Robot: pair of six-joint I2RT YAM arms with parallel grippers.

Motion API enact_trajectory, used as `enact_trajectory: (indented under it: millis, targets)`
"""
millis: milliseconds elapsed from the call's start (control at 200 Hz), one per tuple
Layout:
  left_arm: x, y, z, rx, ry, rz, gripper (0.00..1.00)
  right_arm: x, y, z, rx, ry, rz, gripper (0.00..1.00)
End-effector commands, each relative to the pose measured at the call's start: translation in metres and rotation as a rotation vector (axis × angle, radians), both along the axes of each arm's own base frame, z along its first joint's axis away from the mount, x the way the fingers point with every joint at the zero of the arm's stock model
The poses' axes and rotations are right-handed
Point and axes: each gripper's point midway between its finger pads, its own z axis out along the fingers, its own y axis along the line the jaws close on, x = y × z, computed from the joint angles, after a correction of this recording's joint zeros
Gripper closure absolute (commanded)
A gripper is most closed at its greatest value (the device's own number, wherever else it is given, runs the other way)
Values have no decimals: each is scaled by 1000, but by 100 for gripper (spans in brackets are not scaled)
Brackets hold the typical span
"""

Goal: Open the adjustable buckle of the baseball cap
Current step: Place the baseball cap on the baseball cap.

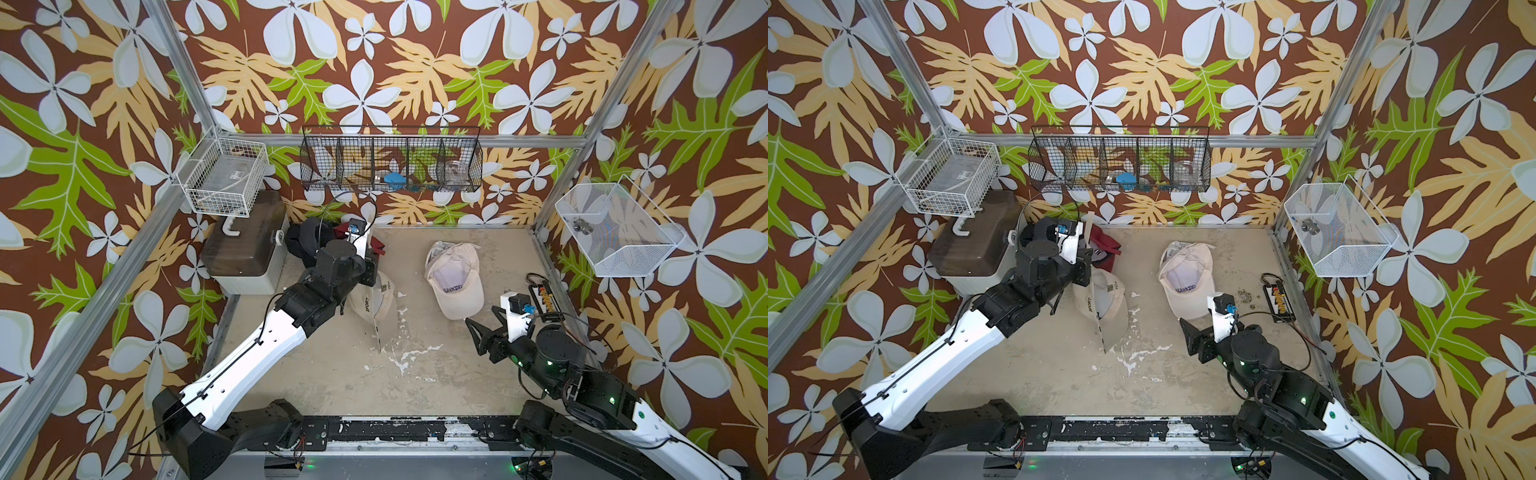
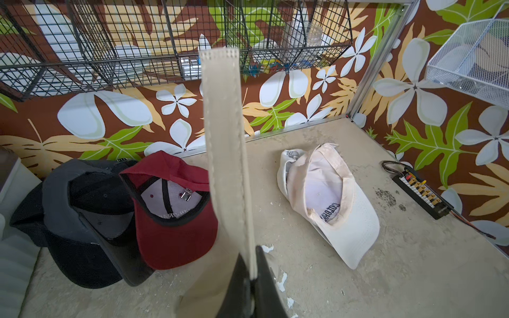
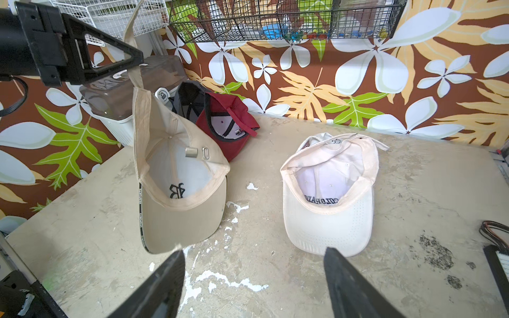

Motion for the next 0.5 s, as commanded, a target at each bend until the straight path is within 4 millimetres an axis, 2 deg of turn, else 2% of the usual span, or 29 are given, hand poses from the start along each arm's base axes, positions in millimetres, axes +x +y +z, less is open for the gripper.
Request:
enact_trajectory:
  millis: [0,160,490]
  targets:
    - [8,-1,11,5,-27,-14,100,-1,-3,-2,-8,-4,-9,19]
    - [20,6,20,12,-42,4,100,-2,-3,-3,-5,-5,-2,19]
    - [48,28,22,14,-34,33,100,-1,-5,-5,-17,-9,-11,19]
